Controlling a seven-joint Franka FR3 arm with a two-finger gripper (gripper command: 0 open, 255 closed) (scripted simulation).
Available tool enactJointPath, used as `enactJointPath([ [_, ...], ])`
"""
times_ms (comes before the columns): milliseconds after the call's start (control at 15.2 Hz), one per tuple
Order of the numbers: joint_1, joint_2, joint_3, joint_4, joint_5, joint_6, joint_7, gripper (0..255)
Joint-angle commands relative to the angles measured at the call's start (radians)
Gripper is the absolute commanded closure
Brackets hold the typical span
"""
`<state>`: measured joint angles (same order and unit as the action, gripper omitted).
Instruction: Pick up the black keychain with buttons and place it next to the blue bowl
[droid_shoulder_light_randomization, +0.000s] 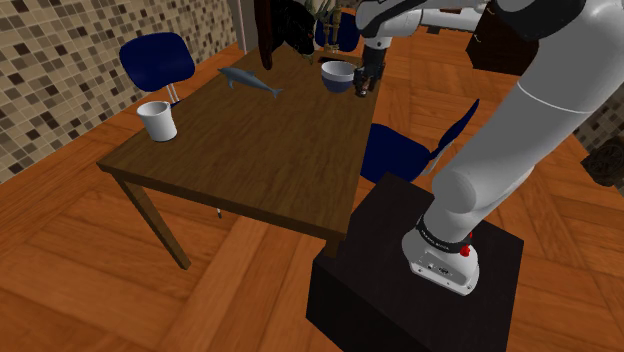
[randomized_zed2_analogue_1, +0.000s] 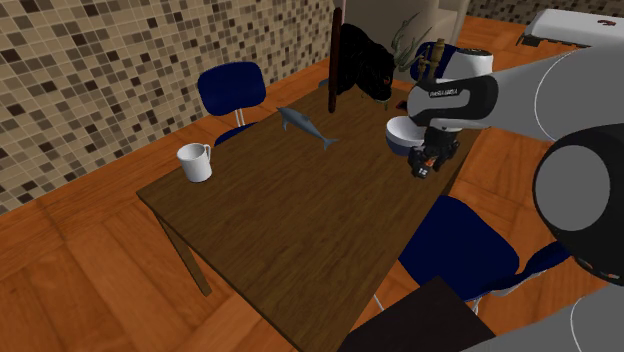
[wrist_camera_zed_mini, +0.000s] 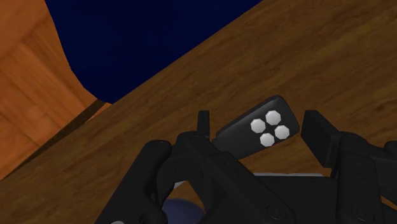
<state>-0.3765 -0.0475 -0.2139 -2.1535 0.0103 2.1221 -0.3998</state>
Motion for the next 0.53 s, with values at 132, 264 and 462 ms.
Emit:
enactJointPath([
  [132,0.000,0.025,-0.001,-0.026,0.007,0.052,-0.005,255],
  [264,0.000,0.038,-0.001,-0.040,0.011,0.078,-0.008,255],
  [462,0.000,0.059,-0.001,-0.060,0.017,0.117,-0.013,255],
])
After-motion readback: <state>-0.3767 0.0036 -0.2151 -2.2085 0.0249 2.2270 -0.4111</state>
